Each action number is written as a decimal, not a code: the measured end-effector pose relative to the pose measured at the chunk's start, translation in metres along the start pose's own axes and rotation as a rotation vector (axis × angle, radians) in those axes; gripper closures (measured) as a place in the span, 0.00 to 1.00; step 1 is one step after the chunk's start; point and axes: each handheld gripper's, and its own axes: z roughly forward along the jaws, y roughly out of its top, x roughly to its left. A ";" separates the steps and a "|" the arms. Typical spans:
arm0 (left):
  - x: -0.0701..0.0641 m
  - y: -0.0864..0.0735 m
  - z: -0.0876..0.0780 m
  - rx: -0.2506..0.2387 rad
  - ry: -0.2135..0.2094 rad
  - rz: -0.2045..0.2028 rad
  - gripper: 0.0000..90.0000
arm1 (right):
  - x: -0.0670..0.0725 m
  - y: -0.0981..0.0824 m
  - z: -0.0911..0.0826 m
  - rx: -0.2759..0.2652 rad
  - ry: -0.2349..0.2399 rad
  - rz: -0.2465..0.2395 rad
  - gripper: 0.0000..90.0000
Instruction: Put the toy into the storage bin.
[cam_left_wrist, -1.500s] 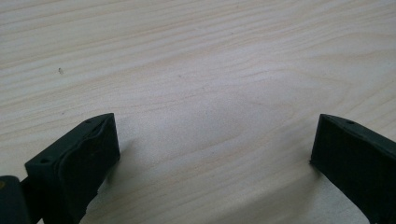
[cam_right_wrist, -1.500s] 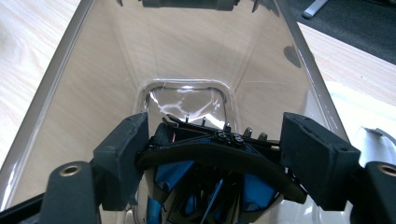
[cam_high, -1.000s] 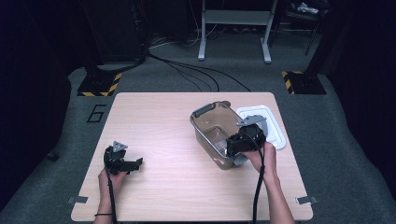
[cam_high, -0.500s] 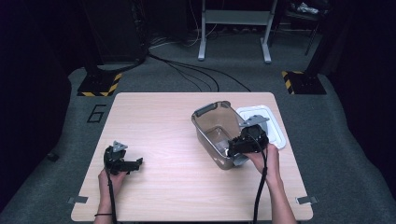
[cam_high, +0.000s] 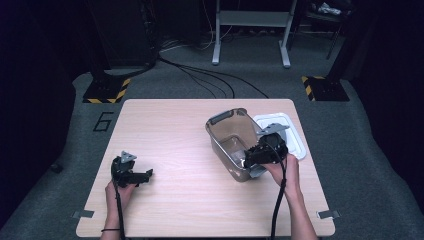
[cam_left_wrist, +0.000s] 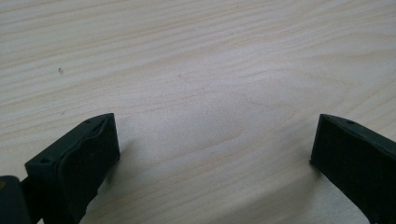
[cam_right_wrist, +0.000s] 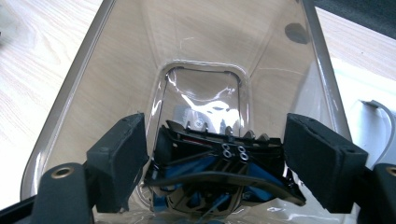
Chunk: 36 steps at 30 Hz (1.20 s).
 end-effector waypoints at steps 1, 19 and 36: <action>0.000 0.000 0.000 0.000 0.000 0.000 0.01 | 0.000 0.000 0.000 -0.002 -0.001 0.004 0.24; 0.000 0.000 0.000 0.000 0.000 0.000 0.01 | -0.001 0.000 -0.002 0.009 -0.005 0.001 0.23; 0.000 0.000 0.000 0.000 0.000 0.000 0.01 | -0.006 -0.001 -0.011 -0.025 -0.003 0.041 0.11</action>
